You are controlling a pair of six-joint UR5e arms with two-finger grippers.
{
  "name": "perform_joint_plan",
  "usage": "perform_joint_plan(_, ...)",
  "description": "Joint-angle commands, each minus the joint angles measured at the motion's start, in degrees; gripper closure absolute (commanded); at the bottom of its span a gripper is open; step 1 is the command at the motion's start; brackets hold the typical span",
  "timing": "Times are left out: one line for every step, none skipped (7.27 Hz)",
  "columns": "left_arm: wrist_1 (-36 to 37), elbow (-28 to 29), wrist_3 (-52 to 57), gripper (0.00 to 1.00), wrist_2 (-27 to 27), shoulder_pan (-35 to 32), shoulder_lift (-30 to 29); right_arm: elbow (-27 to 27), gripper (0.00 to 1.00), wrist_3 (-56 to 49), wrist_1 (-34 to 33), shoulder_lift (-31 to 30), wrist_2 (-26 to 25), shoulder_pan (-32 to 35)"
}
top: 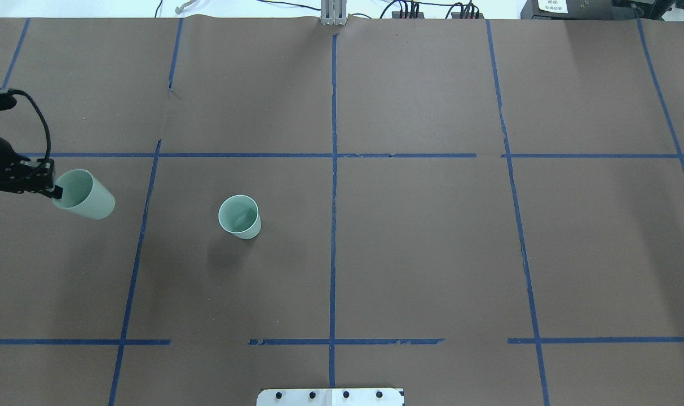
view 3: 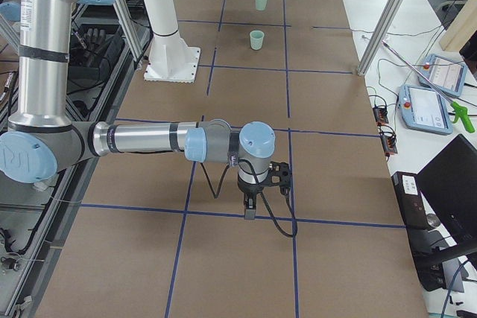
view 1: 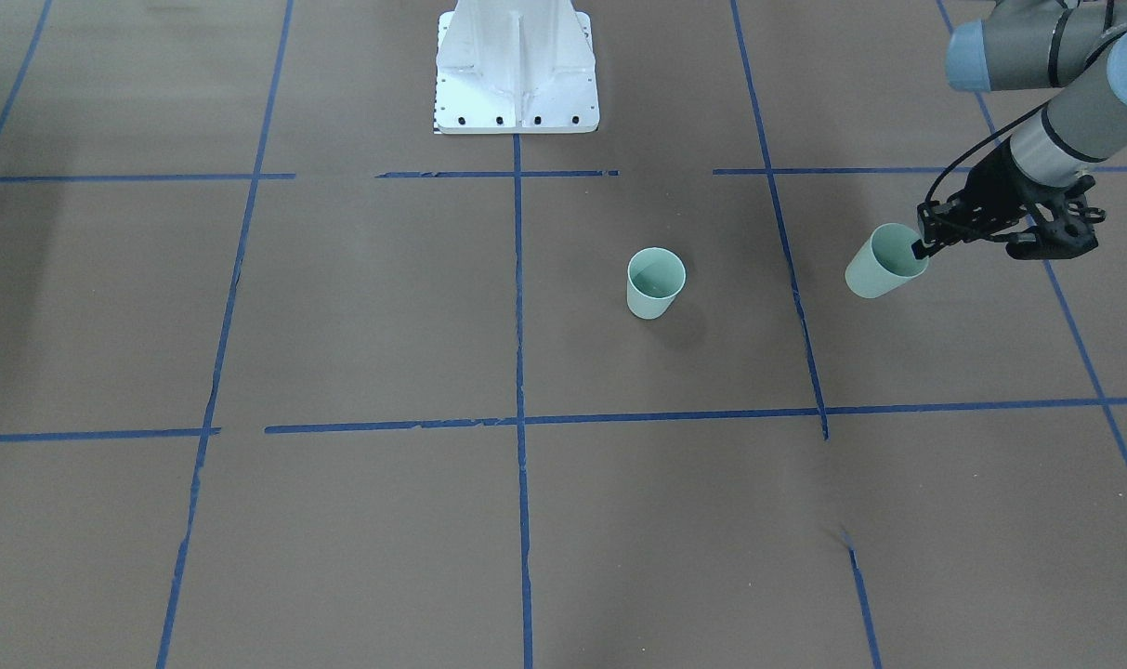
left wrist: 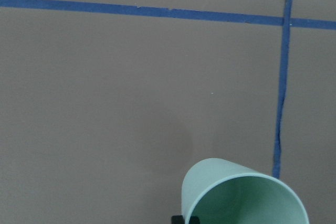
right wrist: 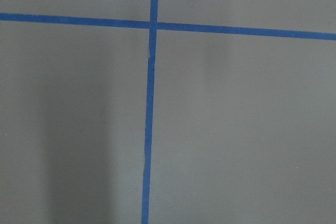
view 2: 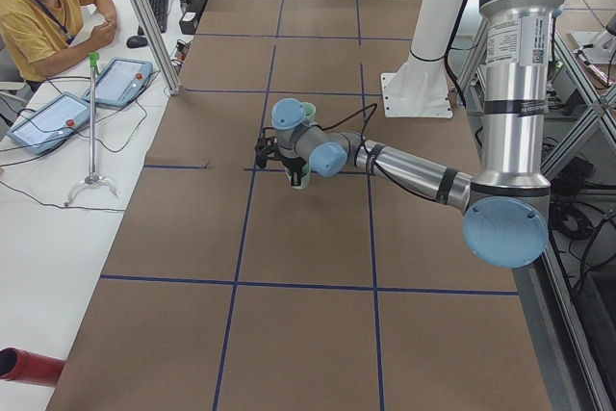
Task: Stack cups
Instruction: 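Lift the held cup and carry it toward the other green cup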
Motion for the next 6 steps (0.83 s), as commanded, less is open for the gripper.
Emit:
perform_joint_plan(2.80, -0.66, -14.99, 1.00, -0.04, 1.21, -9.72, 0.00, 0.00, 0.00, 0.00, 0.00, 0.00, 0.00)
perform_joint_plan(8.55, -0.31, -18.01, 1.00, 1.53, 4.96, -13.94, 0.00, 0.00, 0.00, 0.00, 0.00, 0.00, -0.09)
perform_joint_plan(15.13, -0.57, -20.30, 1.00, 5.28, 7.35, -19.46, 0.00, 0.00, 0.00, 0.00, 0.00, 0.00, 0.00)
perform_joint_plan(16.94, -0.75, -22.85, 1.00, 6.36, 11.55, -21.00, 0.00, 0.00, 0.00, 0.00, 0.00, 0.00, 0.00)
perform_joint_plan(17.56, -0.75, -25.22, 1.00, 8.90, 14.55, -21.97, 0.00, 0.00, 0.00, 0.00, 0.00, 0.00, -0.09)
perform_joint_plan(18.88, -0.75, -25.59, 1.00, 10.66, 16.32, -23.28, 0.00, 0.00, 0.00, 0.00, 0.00, 0.00, 0.00)
